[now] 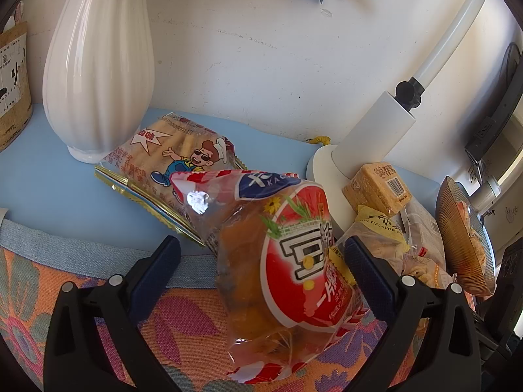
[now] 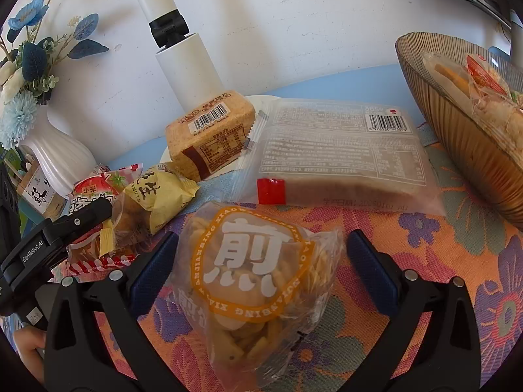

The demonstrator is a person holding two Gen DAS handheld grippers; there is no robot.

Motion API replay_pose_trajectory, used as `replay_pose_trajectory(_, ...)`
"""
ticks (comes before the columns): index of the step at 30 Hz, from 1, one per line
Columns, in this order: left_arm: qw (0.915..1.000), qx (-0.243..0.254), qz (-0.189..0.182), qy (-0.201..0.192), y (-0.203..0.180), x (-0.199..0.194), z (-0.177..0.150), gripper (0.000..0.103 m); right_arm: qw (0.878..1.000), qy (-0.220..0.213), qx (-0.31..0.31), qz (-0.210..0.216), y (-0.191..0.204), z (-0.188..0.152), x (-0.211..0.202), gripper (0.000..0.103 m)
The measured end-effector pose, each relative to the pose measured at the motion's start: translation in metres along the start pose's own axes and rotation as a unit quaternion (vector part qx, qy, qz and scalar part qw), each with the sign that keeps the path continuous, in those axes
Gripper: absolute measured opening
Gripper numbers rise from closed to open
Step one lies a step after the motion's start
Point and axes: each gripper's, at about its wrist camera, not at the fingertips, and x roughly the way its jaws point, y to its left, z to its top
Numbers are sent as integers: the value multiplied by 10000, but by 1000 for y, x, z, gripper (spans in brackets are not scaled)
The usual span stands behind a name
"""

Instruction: Organize snacks

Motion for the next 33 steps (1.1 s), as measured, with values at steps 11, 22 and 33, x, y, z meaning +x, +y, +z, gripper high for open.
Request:
replay_pose_trajectory(11, 10000, -2, -1, -1, 0, 0, 0, 98, 10000, 3, -15, -17, 2, 0, 0, 100)
replay_pose_trajectory(22, 10000, -6, -19, 10, 0, -1, 1, 98, 10000, -17, -49, -10, 9, -1, 3, 100)
replay_pose_trajectory(33, 10000, -19, -50, 11, 5, -6, 2, 98, 10000, 4, -58, 18, 10, -1, 4, 100)
